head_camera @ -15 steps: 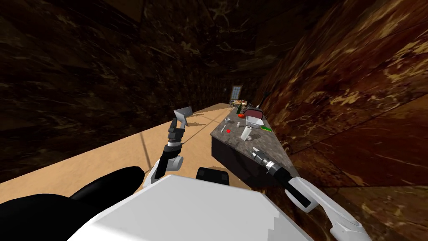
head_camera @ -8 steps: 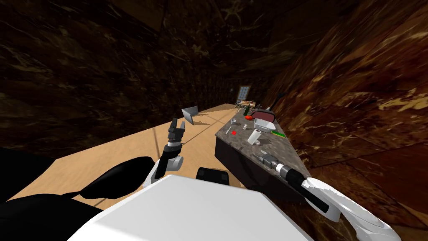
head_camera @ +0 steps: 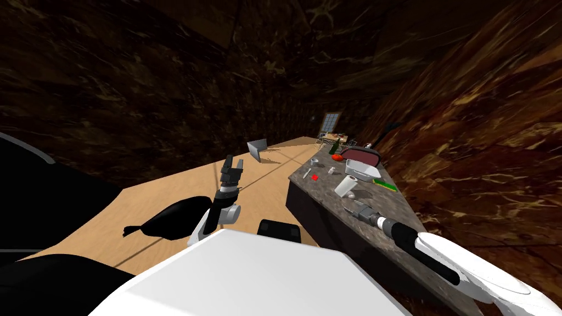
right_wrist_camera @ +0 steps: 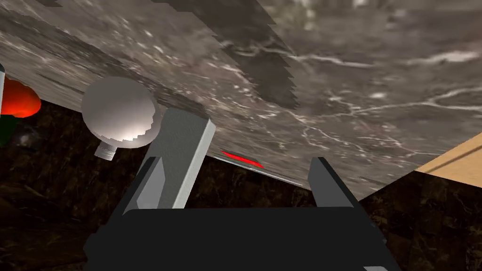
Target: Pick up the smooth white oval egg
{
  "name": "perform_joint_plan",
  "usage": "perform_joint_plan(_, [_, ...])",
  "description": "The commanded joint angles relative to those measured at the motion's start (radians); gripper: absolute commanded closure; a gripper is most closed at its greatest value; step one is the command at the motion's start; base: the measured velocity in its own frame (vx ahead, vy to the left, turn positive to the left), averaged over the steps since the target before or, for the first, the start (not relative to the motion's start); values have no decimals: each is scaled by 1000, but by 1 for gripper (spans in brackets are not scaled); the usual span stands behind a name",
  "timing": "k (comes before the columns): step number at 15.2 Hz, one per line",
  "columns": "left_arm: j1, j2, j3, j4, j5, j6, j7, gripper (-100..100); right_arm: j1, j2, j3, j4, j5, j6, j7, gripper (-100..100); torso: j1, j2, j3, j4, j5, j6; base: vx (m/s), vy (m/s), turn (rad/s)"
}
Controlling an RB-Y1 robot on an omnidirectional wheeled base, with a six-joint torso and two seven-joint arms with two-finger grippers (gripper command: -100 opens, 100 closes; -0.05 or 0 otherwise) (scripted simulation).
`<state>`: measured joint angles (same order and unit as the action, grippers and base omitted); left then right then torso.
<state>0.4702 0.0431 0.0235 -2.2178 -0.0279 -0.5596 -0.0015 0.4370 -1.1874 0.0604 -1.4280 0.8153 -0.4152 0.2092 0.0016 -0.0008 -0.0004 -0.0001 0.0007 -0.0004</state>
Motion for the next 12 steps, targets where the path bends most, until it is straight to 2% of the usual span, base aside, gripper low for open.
perform_joint_plan(1, [0, 0, 0, 0, 0, 0, 0, 0, 10, -50, 0, 40, 45, 1, 10, -100, 0, 0, 0, 0, 0, 0, 14, 28, 227])
perform_joint_plan(2, [0, 0, 0, 0, 0, 0, 0, 0, 10, -50, 0, 40, 45, 1, 10, -100, 0, 0, 0, 0, 0, 0, 16, 24, 203])
perform_joint_plan(3, [0, 0, 0, 0, 0, 0, 0, 0, 10, -81, 4, 64, 76, -1, 16, -100, 0, 0, 0, 0, 0, 0, 19, 26, 206])
perform_joint_plan(4, [0, 0, 0, 0, 0, 0, 0, 0, 10, -81, 4, 72, 76, -1, 16, -100, 0, 0, 0, 0, 0, 0, 18, 22, 168])
perform_joint_plan(5, [0, 0, 0, 0, 0, 0, 0, 0, 11, -110, 9, 103, 106, -3, 21, -100, 0, 0, 0, 0, 0, 0, 17, 22, 232])
perform_joint_plan(6, [0, 0, 0, 0, 0, 0, 0, 0, 11, -110, 9, 103, 106, -3, 21, -100, 0, 0, 0, 0, 0, 0, 16, 16, 189])
perform_joint_plan(8, [0, 0, 0, 0, 0, 0, 0, 0, 13, -158, 20, 158, 159, -8, 32, -100, 0, 0, 0, 0, 0, 0, 24, 18, 231])
perform_joint_plan(9, [0, 0, 0, 0, 0, 0, 0, 0, 13, -158, 20, 158, 159, -8, 32, -100, 0, -1, 0, 0, 0, 0, 26, 17, 214])
perform_joint_plan(12, [0, 0, 0, 0, 0, 0, 0, 0, 18, -195, 33, 204, 204, -12, 40, -100, 0, -1, 0, 0, 0, 0, 26, 15, 148])
